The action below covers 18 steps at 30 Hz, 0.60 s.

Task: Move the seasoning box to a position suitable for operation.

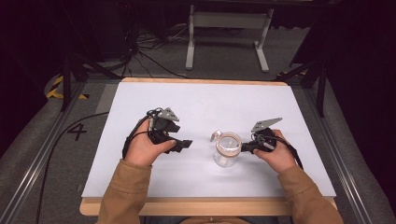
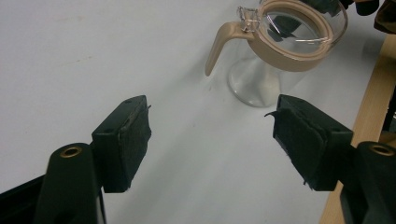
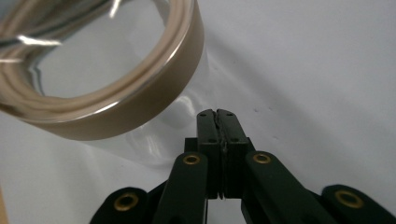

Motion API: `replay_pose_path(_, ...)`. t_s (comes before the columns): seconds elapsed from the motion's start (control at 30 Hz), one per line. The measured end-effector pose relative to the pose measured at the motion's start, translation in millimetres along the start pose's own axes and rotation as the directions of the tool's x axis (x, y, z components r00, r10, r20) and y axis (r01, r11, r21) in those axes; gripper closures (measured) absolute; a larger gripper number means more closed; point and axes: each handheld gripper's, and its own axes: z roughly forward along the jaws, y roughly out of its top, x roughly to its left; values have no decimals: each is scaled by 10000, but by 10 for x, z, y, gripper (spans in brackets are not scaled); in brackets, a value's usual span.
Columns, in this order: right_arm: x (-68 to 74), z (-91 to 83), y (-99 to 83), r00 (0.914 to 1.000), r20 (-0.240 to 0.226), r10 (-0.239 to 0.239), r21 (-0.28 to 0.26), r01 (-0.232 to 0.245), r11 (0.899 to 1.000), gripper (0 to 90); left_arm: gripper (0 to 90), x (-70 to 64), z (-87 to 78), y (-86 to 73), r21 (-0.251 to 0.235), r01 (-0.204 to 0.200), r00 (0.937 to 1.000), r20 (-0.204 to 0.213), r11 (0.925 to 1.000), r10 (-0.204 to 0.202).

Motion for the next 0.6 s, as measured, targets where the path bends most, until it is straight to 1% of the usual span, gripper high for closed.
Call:
replay_pose_path(0.03,-2,18,-4,10000,46,-8,72,8,10000,900,277,0,1,0,7,-9,10000,6,10000,9)
replay_pose_path(0.13,-6,42,-14,10000,52,-53,50,52,10000,900,277,2,1,-2,26,-1,10000,26,10000,1)
replay_pose_path(0.23,-8,46,-21,9999,93,-130,20,130,9999,900,277,7,3,-5,5,15,10000,-14,10000,-15)
replay_pose_path(0.4,17,36,-15,9998,152,-163,151,161,9998,900,277,14,15,-5,7,37,10000,3,10000,-37)
replay_pose_path(0.47,25,28,-16,9997,135,-183,209,181,9996,900,277,20,24,-3,101,37,10000,12,9999,-37)
replay_pose_path(0.5,31,23,-17,9998,105,-189,225,186,9996,900,277,20,37,-4,45,89,10000,17,9999,-89)
replay_pose_path(0.6,61,14,-18,9997,6,-238,349,238,9991,900,278,31,57,2,112,-12,10000,-9,9999,12)
